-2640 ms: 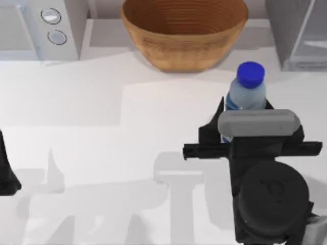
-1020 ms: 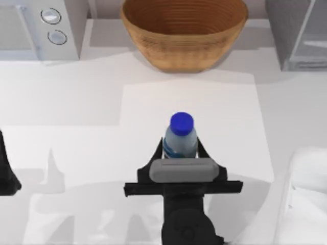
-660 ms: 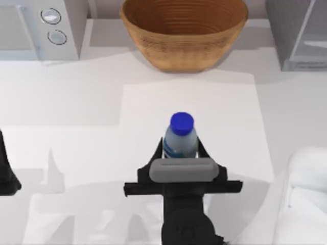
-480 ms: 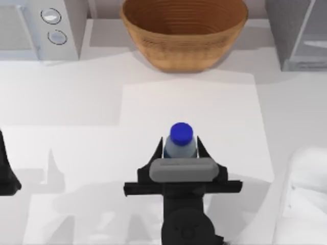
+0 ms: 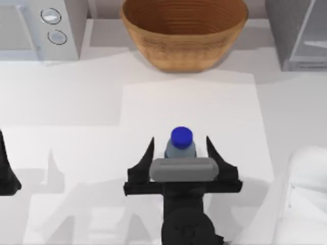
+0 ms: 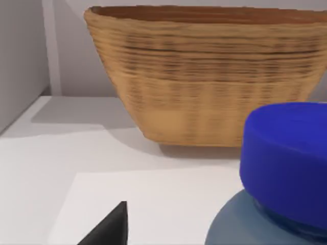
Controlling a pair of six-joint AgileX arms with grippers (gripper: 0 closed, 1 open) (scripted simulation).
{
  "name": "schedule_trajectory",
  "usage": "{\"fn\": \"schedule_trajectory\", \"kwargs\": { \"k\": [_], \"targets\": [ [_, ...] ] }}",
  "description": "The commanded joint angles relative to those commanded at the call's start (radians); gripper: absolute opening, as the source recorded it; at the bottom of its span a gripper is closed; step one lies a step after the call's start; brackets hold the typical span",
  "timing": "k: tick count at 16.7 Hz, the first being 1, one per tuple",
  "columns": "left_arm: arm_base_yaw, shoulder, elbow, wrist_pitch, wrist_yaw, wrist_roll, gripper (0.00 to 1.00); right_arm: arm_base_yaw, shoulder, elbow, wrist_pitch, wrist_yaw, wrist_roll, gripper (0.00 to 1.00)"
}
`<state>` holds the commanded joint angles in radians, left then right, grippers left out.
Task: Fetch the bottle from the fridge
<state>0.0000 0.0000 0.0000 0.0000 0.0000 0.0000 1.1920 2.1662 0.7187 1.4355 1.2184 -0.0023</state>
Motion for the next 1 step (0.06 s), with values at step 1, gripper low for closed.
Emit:
{"fn": "schedule_trajectory", "kwargs": {
  "k": [1],
  "targets": [
    [0.000, 0.000, 0.000, 0.000, 0.000, 0.000, 1.00, 0.000, 0.000, 0.000, 0.000, 0.000, 0.000, 1.00]
  ]
}}
